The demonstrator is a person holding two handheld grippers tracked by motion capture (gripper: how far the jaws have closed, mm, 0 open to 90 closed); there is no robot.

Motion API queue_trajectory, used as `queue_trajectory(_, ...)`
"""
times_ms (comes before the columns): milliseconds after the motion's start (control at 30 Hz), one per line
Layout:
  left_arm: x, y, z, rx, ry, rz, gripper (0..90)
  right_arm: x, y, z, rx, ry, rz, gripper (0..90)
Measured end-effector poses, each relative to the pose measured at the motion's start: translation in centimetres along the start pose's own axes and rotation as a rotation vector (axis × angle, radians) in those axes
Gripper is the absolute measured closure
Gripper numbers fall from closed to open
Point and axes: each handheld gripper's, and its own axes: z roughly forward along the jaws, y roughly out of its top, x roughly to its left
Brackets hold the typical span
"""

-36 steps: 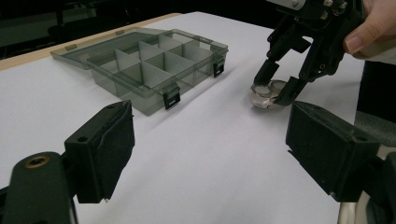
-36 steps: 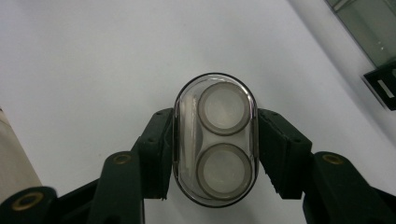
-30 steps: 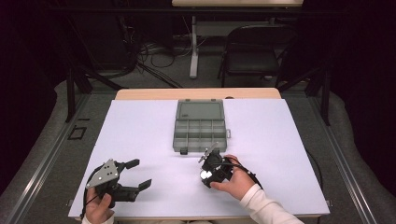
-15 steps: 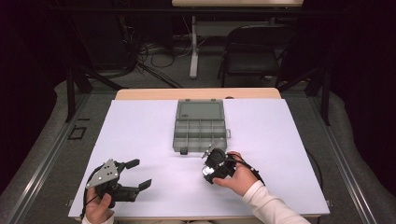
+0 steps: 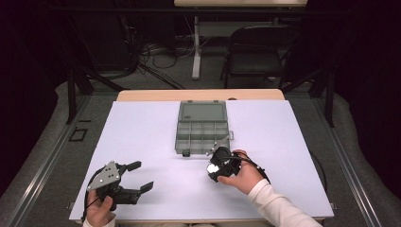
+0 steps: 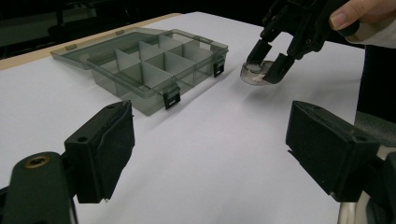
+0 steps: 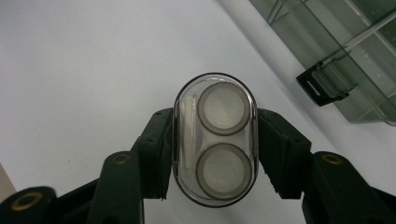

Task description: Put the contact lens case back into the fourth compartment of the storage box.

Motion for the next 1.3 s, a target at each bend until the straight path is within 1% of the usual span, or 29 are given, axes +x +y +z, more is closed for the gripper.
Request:
queue_trajectory(133, 0.0, 0.0, 0.0, 0.000, 0.000, 0.000, 16.2, -0.3, 0.1, -0.2, -0.012, -0.001, 0.010, 48.7)
queue_trajectory(200, 0.0, 0.0, 0.0, 0.000, 0.000, 0.000, 16.2, -0.5, 0.2, -0.3, -0.016, 0.002, 0.007, 48.7)
queue_trajectory(300, 0.0, 0.0, 0.0, 0.000, 0.001, 0.000, 16.2, -0.6, 0.3, -0.4, -0.012, 0.000, 0.008, 48.7)
queue_trajectory(400, 0.0, 0.0, 0.0, 0.001, 0.000, 0.001, 16.1, -0.7, 0.4, -0.6, -0.001, 0.009, 0.013, 48.8)
queue_trajectory(533, 0.0, 0.0, 0.0, 0.001, -0.001, 0.001, 16.2, -1.1, 0.7, -0.8, -0.003, 0.005, 0.017, 48.7)
queue_trajectory(567, 0.0, 0.0, 0.0, 0.000, -0.010, 0.001, 16.2, -1.2, 0.8, -1.0, 0.002, 0.006, 0.019, 48.7)
queue_trajectory(667, 0.0, 0.0, 0.0, 0.001, -0.009, 0.001, 16.1, -1.6, 1.0, -1.2, -0.007, 0.002, 0.025, 48.7)
queue_trajectory(733, 0.0, 0.0, 0.0, 0.002, -0.001, 0.001, 16.2, -1.8, 1.1, -1.3, -0.006, 0.003, 0.028, 48.7)
queue_trajectory(833, 0.0, 0.0, 0.0, 0.002, -0.001, 0.001, 16.2, -2.1, 1.2, -1.5, -0.011, 0.002, 0.036, 48.8)
queue_trajectory(867, 0.1, 0.0, 0.0, 0.001, -0.009, 0.002, 16.2, -2.2, 1.3, -1.6, -0.012, 0.001, 0.037, 48.8)
queue_trajectory(933, 0.1, 0.0, 0.0, 0.002, -0.009, 0.002, 16.2, -2.2, 1.4, -1.7, -0.012, 0.001, 0.043, 48.7)
queue_trajectory(1033, 0.1, 0.0, 0.0, 0.002, -0.009, 0.002, 16.2, -2.6, 1.5, -1.8, -0.020, 0.000, 0.050, 48.8)
queue_trajectory(1067, 0.0, 0.0, 0.0, 0.003, 0.003, 0.001, 16.2, -2.9, 1.7, -1.9, -0.022, -0.002, 0.055, 48.7)
queue_trajectory(1133, 0.0, 0.0, 0.0, 0.003, 0.004, 0.002, 16.2, -3.1, 1.8, -1.9, -0.027, -0.004, 0.058, 48.7)
queue_trajectory(1167, 0.0, 0.0, 0.0, 0.001, -0.005, 0.002, 16.2, -3.4, 1.9, -2.0, -0.030, -0.001, 0.066, 48.8)
queue_trajectory(1200, 0.1, 0.0, 0.0, 0.003, -0.008, 0.002, 16.2, -3.4, 1.9, -2.0, -0.030, -0.001, 0.066, 48.8)
queue_trajectory(1233, 0.1, 0.0, 0.0, 0.001, -0.009, 0.002, 16.1, -3.7, 2.1, -2.0, -0.028, -0.003, 0.074, 48.8)
queue_trajectory(1300, 0.1, 0.0, 0.0, 0.002, -0.009, 0.002, 16.2, -4.0, 2.2, -2.1, -0.023, -0.006, 0.072, 48.8)
